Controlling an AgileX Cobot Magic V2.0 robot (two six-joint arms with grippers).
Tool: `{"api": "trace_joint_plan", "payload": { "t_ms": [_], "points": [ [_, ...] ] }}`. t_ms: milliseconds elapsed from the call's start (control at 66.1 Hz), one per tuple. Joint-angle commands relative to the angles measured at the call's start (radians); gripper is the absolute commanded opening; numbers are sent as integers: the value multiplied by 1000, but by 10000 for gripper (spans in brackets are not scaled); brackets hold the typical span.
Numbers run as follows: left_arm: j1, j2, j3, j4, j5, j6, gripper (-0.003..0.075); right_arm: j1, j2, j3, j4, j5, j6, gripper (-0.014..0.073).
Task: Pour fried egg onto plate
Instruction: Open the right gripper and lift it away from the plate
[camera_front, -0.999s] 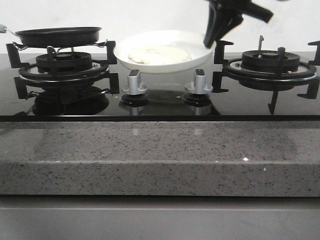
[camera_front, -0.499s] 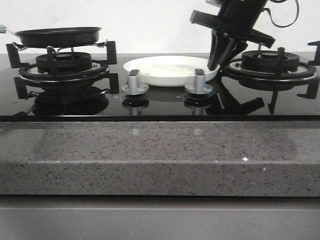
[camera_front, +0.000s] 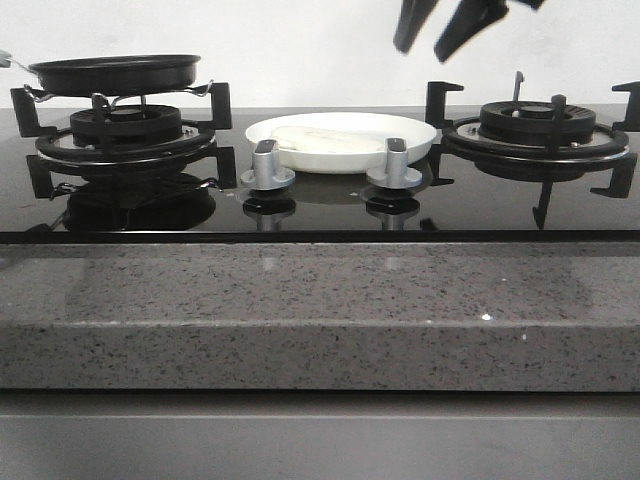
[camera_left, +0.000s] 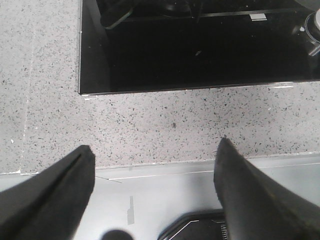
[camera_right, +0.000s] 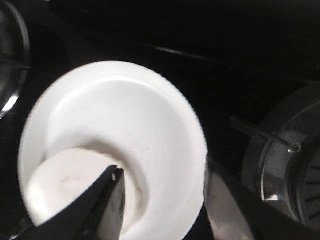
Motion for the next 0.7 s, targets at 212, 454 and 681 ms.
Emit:
{"api": "trace_joint_plan", "payload": {
  "t_ms": [212, 454, 681],
  "points": [
    [-8, -5, -26, 7, -55, -9, 490, 29, -290, 212, -35, -18, -26, 394],
    [-8, -5, -26, 7, -55, -9, 489, 29, -595, 680, -35, -248, -74, 394],
    [-8, -5, -26, 7, -55, -9, 489, 29, -885, 1025, -35, -333, -104, 394]
  ]
}}
